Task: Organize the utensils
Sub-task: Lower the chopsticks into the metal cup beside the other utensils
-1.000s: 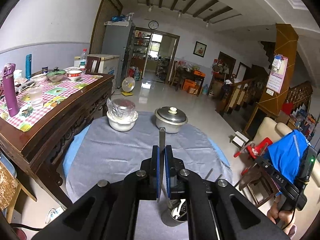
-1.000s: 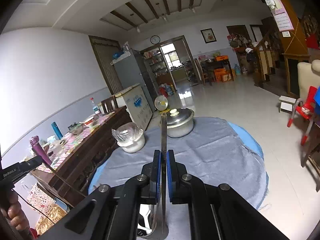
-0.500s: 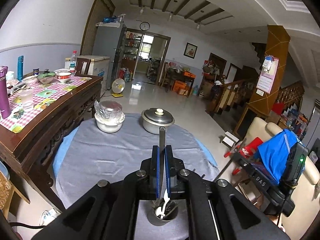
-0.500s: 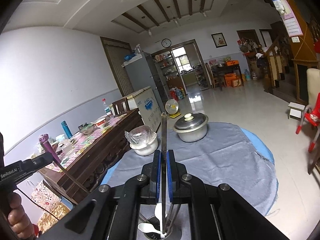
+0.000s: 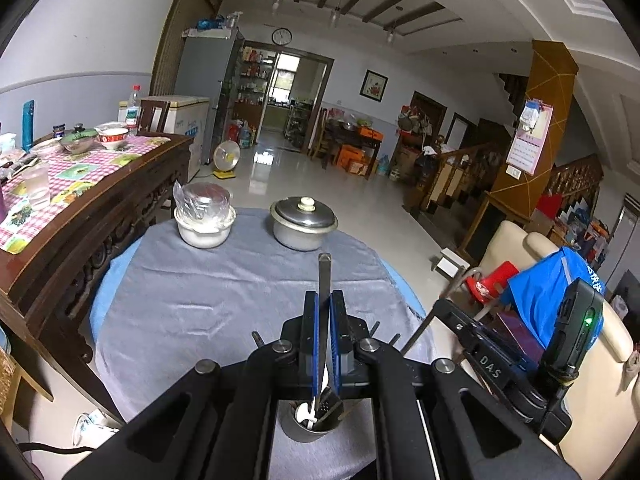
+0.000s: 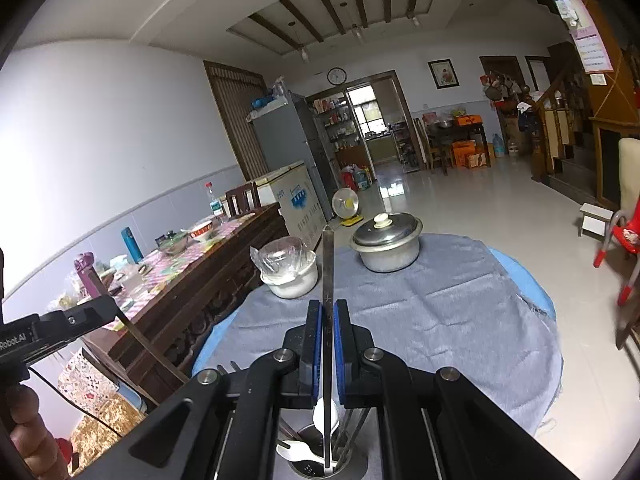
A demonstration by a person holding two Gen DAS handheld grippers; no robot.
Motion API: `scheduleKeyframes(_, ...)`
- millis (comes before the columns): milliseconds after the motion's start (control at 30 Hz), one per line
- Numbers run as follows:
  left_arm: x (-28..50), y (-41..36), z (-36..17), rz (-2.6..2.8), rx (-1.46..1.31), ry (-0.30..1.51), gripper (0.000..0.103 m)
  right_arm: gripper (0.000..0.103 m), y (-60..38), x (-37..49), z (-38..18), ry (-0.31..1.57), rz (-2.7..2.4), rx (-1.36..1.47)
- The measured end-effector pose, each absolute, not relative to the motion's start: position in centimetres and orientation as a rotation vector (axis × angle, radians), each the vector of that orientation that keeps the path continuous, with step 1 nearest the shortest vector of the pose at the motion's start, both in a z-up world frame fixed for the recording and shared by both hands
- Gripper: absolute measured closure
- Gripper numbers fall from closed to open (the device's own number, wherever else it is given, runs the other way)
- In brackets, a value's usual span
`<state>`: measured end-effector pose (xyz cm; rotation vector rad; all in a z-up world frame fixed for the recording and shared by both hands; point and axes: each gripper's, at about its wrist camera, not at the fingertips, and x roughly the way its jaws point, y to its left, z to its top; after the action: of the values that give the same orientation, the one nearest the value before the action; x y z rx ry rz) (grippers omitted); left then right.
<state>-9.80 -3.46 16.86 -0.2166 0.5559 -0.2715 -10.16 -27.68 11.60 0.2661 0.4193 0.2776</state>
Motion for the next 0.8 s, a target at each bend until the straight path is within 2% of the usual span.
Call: scheduleKeyframes(800,-7.4,-5.6,14.0,-0.258,-0.189,0.657,0.098,0.097,-27.6,-8.5,8.8,0.489,0.275,0.29)
